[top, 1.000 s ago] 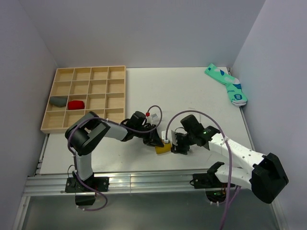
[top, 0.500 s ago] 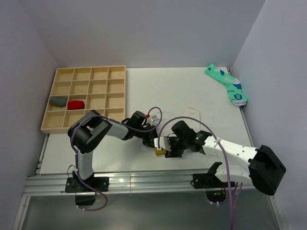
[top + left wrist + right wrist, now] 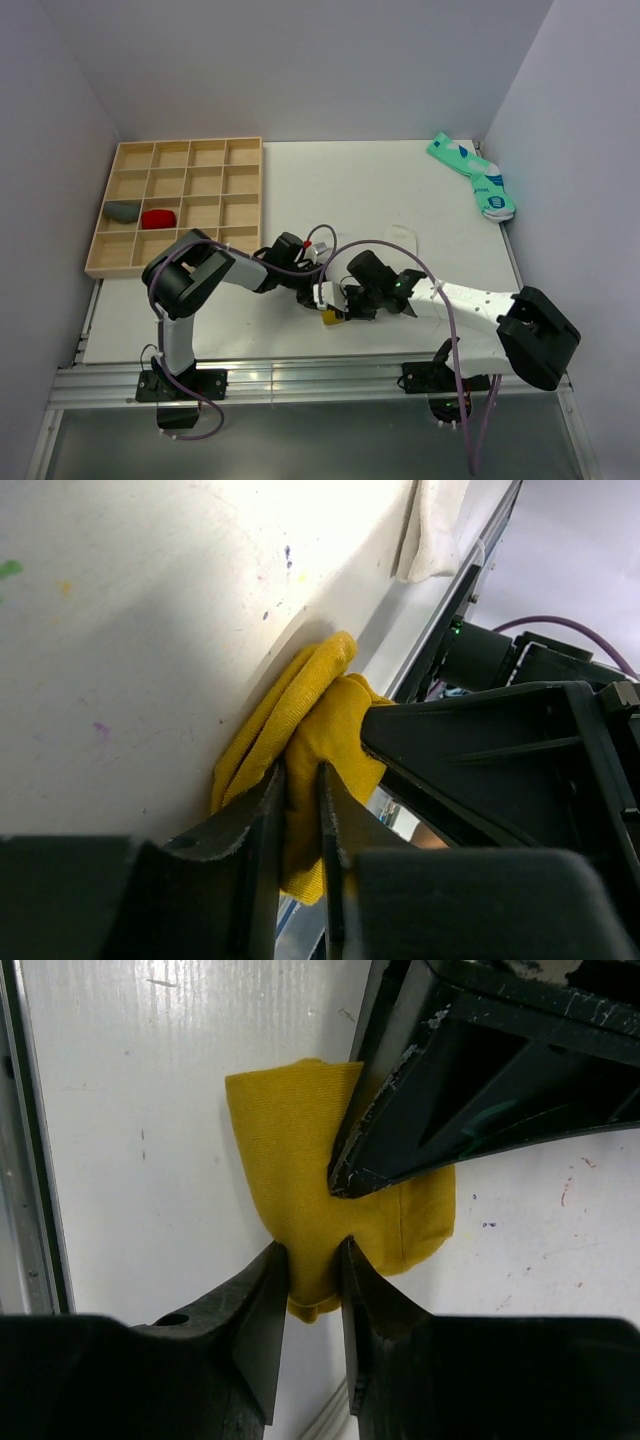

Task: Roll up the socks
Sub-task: Roll the sock at the center of the board.

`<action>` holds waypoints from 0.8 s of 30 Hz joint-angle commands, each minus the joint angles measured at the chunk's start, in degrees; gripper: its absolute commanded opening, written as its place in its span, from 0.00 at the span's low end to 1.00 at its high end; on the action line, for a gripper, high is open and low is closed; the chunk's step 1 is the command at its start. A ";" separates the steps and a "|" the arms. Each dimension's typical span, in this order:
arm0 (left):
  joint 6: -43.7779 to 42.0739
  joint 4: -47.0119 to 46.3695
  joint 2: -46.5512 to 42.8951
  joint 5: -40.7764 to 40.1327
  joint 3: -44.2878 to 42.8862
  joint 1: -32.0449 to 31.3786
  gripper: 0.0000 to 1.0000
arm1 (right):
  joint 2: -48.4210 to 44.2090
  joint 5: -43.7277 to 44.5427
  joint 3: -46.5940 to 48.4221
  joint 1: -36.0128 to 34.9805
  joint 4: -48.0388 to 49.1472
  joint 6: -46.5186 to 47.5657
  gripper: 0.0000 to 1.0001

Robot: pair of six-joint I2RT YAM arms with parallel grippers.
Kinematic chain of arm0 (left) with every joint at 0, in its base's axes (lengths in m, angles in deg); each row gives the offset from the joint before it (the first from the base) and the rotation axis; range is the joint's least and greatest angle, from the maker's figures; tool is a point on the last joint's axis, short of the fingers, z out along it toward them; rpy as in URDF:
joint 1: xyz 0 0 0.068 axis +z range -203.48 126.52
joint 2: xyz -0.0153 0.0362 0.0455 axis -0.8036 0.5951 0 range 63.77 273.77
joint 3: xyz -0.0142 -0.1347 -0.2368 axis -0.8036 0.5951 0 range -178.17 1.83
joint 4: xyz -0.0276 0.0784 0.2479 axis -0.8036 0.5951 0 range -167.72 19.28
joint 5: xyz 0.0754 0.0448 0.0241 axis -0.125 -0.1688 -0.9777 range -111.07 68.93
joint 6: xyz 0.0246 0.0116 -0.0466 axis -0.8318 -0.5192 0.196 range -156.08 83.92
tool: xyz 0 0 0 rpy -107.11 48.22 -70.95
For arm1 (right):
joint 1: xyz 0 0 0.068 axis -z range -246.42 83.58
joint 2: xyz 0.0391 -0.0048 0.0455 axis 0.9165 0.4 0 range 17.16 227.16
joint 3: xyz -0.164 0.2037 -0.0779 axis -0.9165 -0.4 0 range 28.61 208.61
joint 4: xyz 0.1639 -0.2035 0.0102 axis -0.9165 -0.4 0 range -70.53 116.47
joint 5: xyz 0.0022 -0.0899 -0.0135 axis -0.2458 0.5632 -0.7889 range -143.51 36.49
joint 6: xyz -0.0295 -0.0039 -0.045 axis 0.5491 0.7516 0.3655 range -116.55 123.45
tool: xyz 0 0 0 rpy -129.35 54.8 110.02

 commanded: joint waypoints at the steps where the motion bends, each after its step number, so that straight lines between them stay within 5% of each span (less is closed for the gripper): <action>1: -1.52 2.63 -0.73 -5.38 0.98 -0.35 0.27 | 3.48 0.01 1.57 -0.55 -0.26 -2.41 0.30; 10: -3.28 3.16 -9.08 -17.16 1.76 0.01 0.45 | 7.88 -0.51 4.29 0.68 -4.39 -4.61 0.24; 24: -1.70 -0.86 -22.70 -33.77 12.38 0.36 0.47 | 14.74 -5.78 12.46 7.27 -15.01 -4.26 0.22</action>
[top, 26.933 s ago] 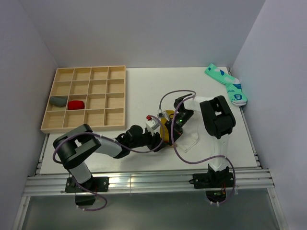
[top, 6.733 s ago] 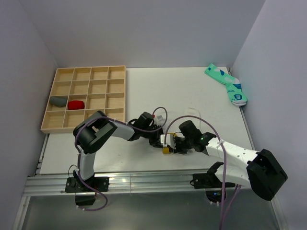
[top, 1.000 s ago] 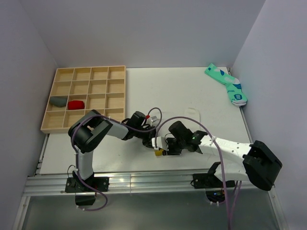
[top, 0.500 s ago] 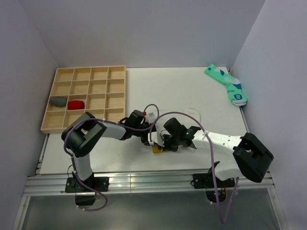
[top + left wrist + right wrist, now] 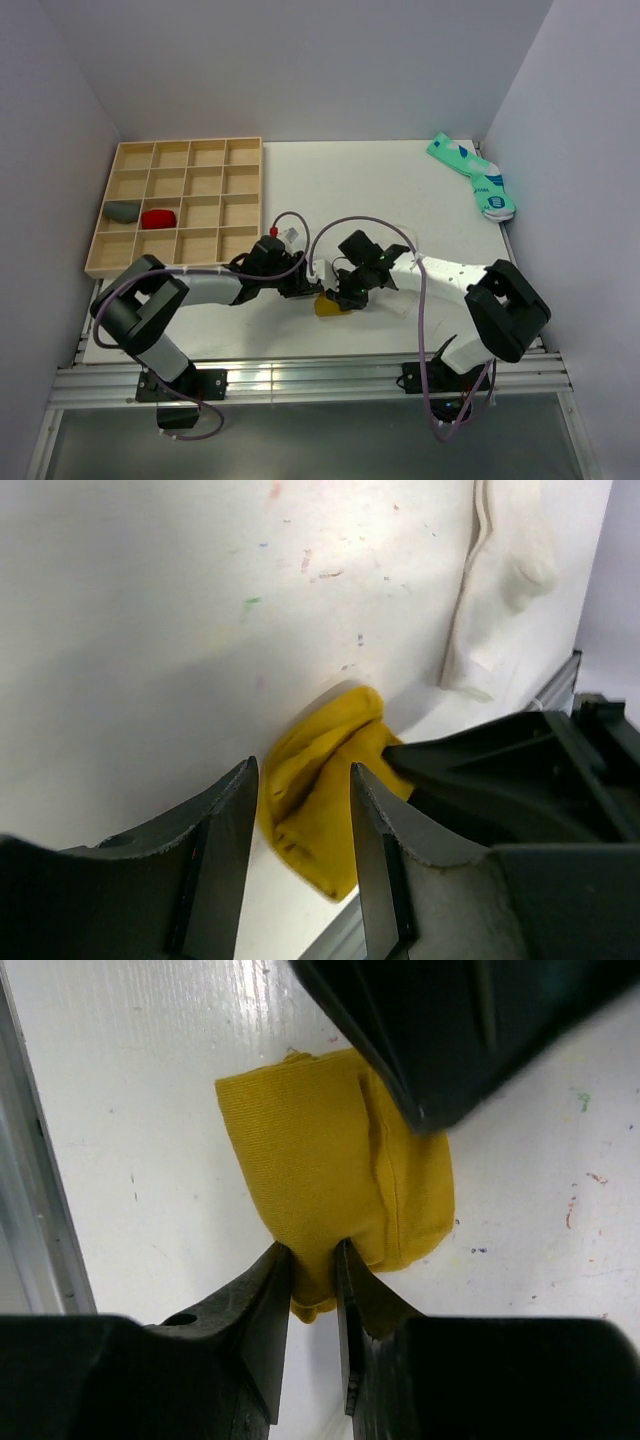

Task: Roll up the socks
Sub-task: Roll the sock at the center of the board.

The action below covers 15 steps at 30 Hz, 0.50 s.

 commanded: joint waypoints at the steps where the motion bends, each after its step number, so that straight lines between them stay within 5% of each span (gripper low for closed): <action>1: 0.18 -4.72 -5.88 -6.91 4.53 0.18 0.47 | 2.96 -0.12 2.17 2.24 -8.66 0.79 0.22; 15: -0.70 -22.40 -18.19 -15.16 21.41 -3.23 0.54 | 11.22 -3.03 10.52 4.97 -16.57 -0.08 0.21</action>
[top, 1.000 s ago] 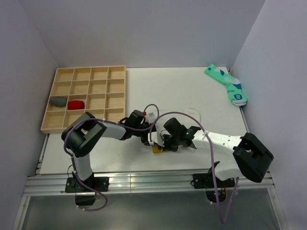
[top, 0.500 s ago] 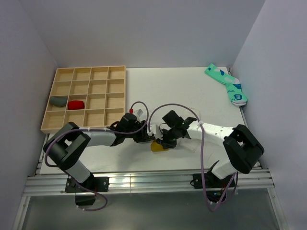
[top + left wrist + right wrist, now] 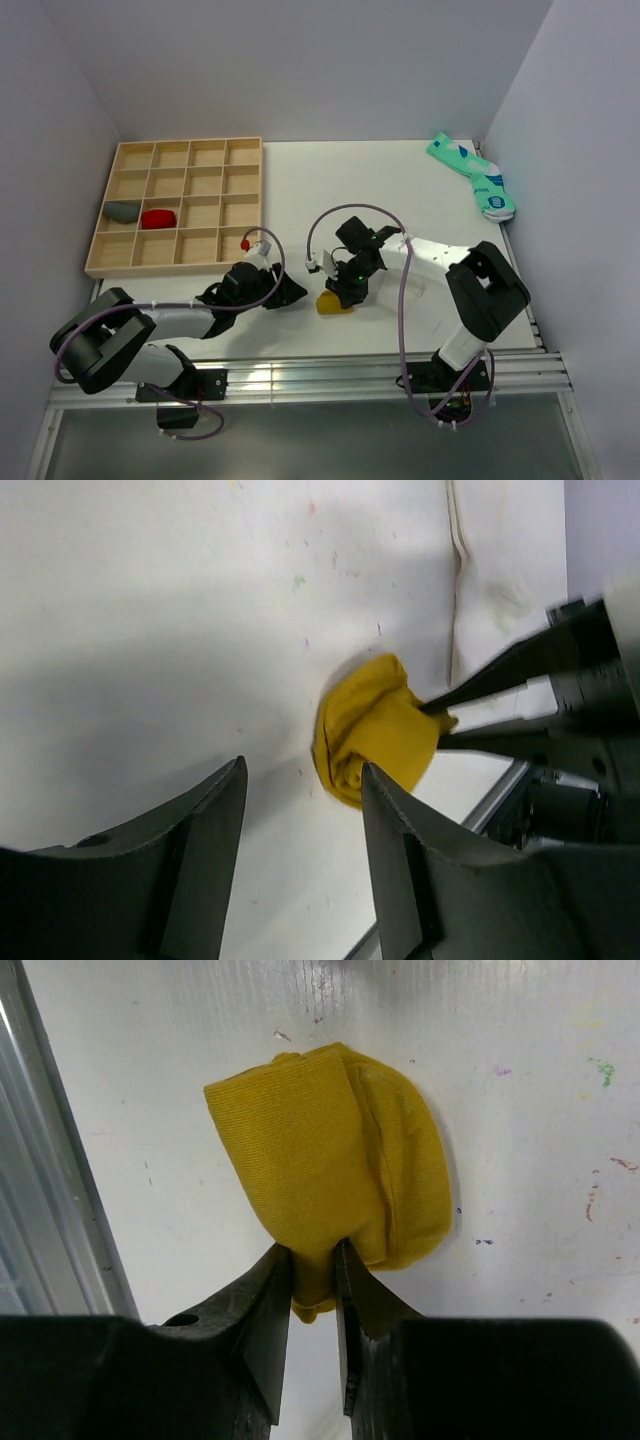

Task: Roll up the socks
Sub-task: Roll the sock at the center of the board.

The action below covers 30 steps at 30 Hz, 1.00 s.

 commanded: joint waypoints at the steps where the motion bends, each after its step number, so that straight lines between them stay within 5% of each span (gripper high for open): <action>1: 0.22 -6.62 -3.41 -4.09 2.31 -3.35 0.55 | 3.81 1.41 1.74 0.82 -5.89 -1.07 0.21; 9: -1.52 -5.84 -5.44 -12.54 1.53 -13.19 0.59 | 9.17 0.00 6.57 2.58 -10.19 -1.07 0.21; 18: -14.44 -7.58 0.17 -11.85 -3.93 -13.73 0.64 | 14.71 -1.49 10.79 4.07 -13.19 -0.98 0.22; 30: -15.69 -5.83 11.52 -7.71 -9.03 -13.47 0.62 | 15.60 -1.23 11.68 4.95 -13.54 -2.39 0.22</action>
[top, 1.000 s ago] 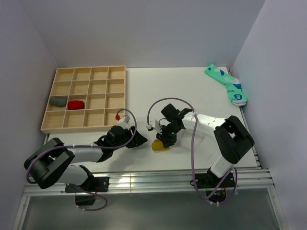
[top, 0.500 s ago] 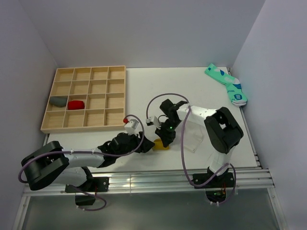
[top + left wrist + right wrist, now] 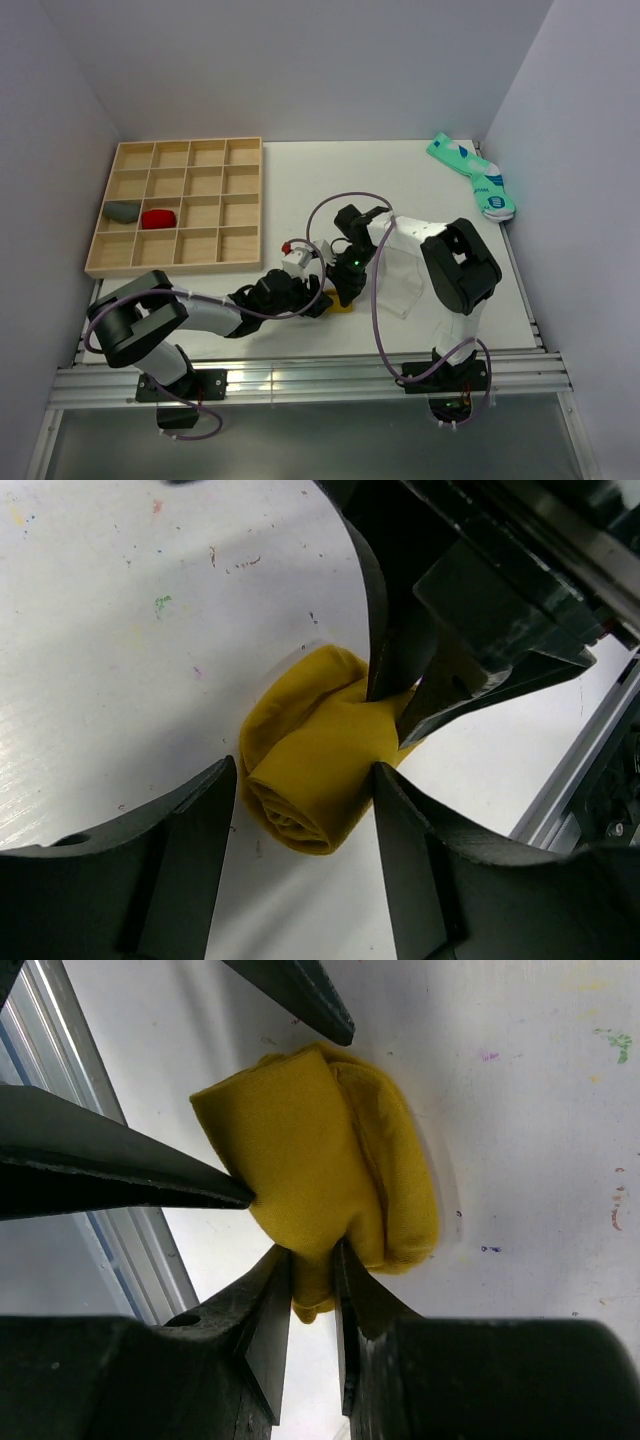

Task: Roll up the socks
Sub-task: Roll the sock at the center of the board.

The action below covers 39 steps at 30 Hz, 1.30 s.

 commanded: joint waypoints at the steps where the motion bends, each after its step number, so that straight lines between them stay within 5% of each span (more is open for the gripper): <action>1: -1.21 -1.26 0.96 1.36 -1.38 -0.05 0.61 | 2.50 5.59 -0.52 0.30 -0.27 -0.25 0.22; 5: -0.69 -0.12 2.46 2.24 -1.99 -0.05 0.57 | 2.24 5.85 -0.61 0.30 0.17 -0.60 0.22; 12: 0.81 1.64 6.06 2.77 -3.57 0.13 0.19 | 1.01 7.17 -1.75 0.30 2.36 -2.00 0.24; 17: 1.51 1.73 8.87 3.73 -4.36 0.30 0.02 | 0.31 7.78 -2.36 0.30 3.59 -3.06 0.32; 24: 1.60 0.06 11.60 5.49 -4.19 0.48 0.00 | -1.10 9.10 -1.66 2.22 5.70 -5.96 0.55; 39: 1.25 0.85 13.45 7.43 -5.24 1.53 0.00 | -2.77 11.04 -0.78 4.34 8.17 -7.46 0.68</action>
